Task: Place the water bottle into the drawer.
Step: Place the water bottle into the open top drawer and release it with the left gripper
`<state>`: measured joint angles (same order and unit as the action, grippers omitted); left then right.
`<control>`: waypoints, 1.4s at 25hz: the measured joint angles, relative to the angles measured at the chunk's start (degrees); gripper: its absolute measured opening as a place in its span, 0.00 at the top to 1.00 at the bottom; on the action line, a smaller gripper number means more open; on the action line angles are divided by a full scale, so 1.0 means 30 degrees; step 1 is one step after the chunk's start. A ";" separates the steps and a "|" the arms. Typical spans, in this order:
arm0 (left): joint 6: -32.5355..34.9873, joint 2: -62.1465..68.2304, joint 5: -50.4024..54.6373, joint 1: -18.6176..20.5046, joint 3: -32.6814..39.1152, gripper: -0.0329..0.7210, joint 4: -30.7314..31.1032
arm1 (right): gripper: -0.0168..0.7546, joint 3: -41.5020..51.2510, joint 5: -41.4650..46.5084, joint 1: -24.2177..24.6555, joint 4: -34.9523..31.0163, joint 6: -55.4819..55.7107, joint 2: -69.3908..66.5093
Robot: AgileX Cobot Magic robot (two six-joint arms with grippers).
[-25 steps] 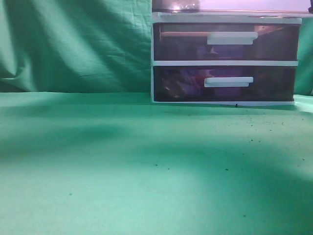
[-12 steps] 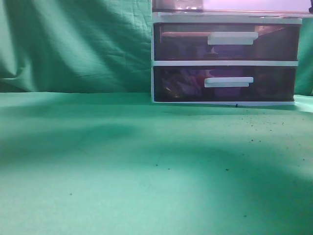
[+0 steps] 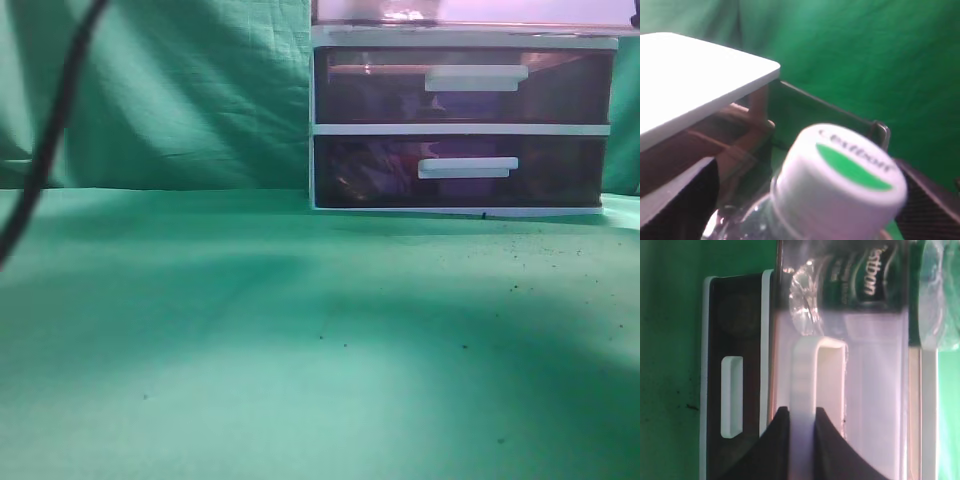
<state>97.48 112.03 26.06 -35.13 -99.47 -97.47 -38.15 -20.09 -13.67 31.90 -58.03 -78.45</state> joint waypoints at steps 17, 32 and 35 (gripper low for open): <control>0.3223 0.3074 -0.4232 -0.1523 -0.6766 0.18 0.1008 | 0.87 0.0000 0.0054 0.0000 0.0273 0.1257 0.0000; -2.9038 -0.1619 1.0943 -0.0734 -0.6766 0.96 3.5554 | 0.87 -0.0378 0.0113 0.0000 -0.0284 -0.0524 0.0000; -3.0580 -0.3581 1.2176 -0.0572 -0.6766 0.96 3.6494 | 0.87 -0.0993 0.0883 -0.0031 -0.0313 -0.0553 0.0000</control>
<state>5.74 101.28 62.59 -36.84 -119.77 12.01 -41.13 -17.44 -13.76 30.96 -59.69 -78.45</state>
